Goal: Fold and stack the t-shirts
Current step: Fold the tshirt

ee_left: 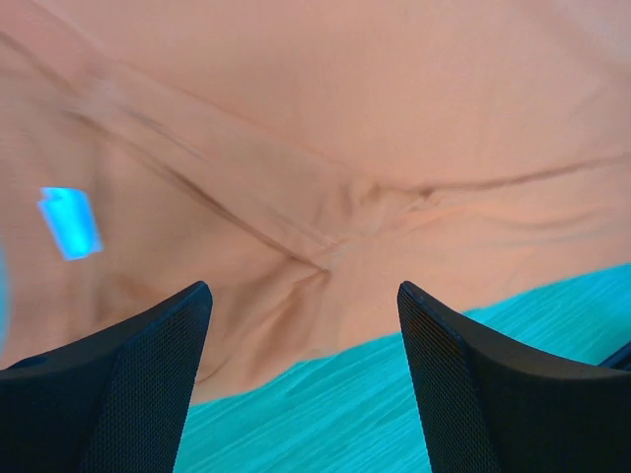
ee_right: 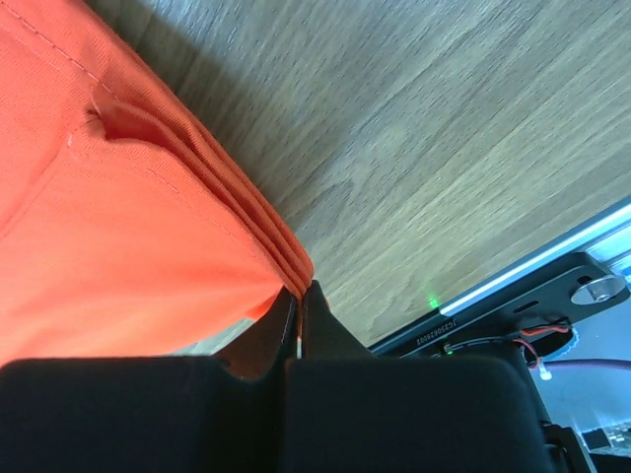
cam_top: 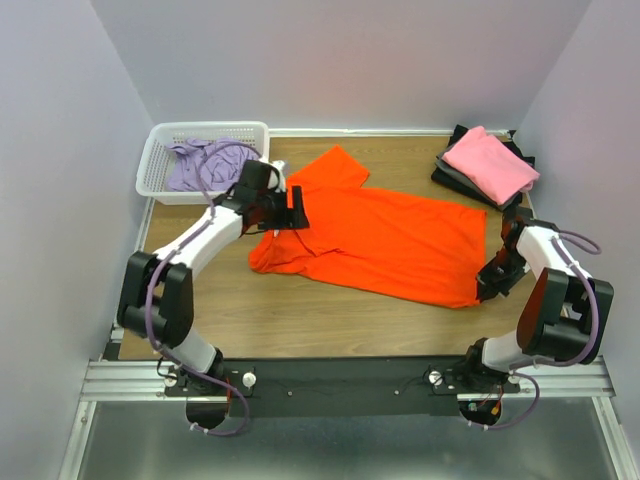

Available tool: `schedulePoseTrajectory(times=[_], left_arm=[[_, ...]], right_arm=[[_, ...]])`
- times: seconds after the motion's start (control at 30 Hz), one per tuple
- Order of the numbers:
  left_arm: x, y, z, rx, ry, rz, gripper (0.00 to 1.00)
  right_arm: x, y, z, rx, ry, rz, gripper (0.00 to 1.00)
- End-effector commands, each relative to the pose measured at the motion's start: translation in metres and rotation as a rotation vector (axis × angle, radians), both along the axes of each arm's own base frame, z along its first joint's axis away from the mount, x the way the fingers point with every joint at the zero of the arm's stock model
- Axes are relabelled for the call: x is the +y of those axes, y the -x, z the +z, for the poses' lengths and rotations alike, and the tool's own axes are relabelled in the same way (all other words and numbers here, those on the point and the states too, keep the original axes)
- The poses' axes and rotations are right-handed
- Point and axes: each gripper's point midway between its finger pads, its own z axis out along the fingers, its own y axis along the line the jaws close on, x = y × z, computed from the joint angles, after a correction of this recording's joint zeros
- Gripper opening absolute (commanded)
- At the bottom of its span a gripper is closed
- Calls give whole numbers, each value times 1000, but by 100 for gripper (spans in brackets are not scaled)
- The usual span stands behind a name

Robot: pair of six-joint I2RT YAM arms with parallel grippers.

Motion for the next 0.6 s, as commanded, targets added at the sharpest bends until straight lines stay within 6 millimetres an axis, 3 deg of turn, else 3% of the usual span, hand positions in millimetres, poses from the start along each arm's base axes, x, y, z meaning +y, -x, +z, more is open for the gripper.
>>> schedulePoseTrajectory(times=[0.0,0.17,0.3,0.4,0.57], left_arm=[[47,-3,17,-44,-67,131,84],[84,24,-11,35,-148,192,80],[105,48,-25,74,-182,247,74],[111,56,-31,87,-189,263,68],[112,51,-38,93,-189,273,65]], right_arm=[[-12,0,1,37,51,-8,2],[-18,-18,6,-4,63,-8,2],[-20,-21,5,-11,65,-11,2],[-19,-20,1,-8,58,-11,2],[-19,-20,-3,-5,57,-5,2]])
